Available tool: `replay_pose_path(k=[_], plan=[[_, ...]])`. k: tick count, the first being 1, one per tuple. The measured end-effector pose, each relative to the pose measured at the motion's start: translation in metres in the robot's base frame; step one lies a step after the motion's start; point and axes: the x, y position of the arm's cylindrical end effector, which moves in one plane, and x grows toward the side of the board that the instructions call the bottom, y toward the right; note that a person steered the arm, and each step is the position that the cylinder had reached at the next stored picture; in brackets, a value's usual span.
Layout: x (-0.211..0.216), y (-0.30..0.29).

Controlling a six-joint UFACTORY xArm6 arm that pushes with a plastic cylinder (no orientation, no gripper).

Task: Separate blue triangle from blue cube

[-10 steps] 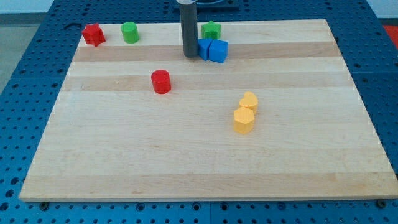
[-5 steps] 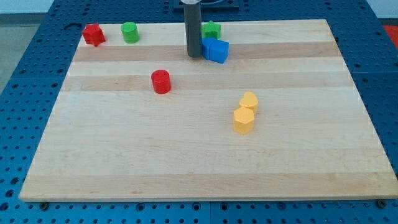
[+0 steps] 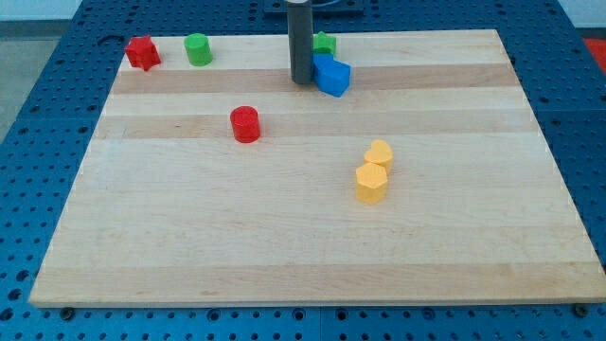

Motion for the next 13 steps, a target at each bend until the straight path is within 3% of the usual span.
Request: replay_pose_path(k=[9,13], plan=[[-0.001,0.033],[-0.032,0.054]])
